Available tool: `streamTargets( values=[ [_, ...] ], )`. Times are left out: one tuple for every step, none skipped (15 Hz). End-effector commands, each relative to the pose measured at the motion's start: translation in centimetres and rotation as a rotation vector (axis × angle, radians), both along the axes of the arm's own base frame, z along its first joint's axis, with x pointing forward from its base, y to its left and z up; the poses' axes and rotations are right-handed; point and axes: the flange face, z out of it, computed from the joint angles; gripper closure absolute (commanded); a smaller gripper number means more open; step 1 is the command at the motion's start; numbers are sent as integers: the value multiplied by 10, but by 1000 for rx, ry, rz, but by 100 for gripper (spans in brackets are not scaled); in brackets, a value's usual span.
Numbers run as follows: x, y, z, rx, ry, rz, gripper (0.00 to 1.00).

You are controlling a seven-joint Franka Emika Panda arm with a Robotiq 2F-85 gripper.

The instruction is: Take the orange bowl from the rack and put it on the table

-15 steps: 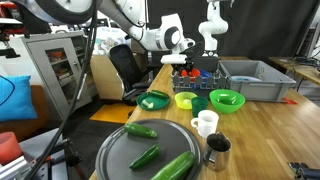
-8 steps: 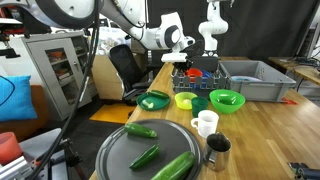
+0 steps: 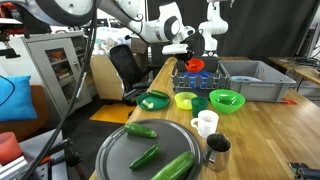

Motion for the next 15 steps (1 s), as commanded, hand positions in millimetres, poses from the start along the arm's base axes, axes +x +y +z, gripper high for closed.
streamTargets(
  values=[
    [-8, 6, 34, -24, -30, 14, 98],
    [-10, 7, 48, -44, -46, 3, 98],
    [-12, 8, 61, -67, -65, -13, 98],
    [-15, 8, 74, -86, -82, -29, 98],
    [-20, 9, 86, -101, -93, -51, 98],
    [-25, 10, 96, -110, -97, -68, 98],
    [-32, 10, 104, -121, -102, -96, 98],
    [-40, 10, 111, -135, -103, -129, 98],
    [-49, 12, 115, -145, -92, -167, 98],
    [-59, 14, 117, -157, -82, -211, 98],
    [-70, 15, 116, -170, -68, -271, 98],
    [-81, 19, 116, -179, -56, -326, 98],
    [-95, 22, 112, -184, -42, -385, 98],
    [-110, 28, 108, -178, -23, -444, 98],
    [-126, 33, 103, -167, -2, -503, 98]
  ],
)
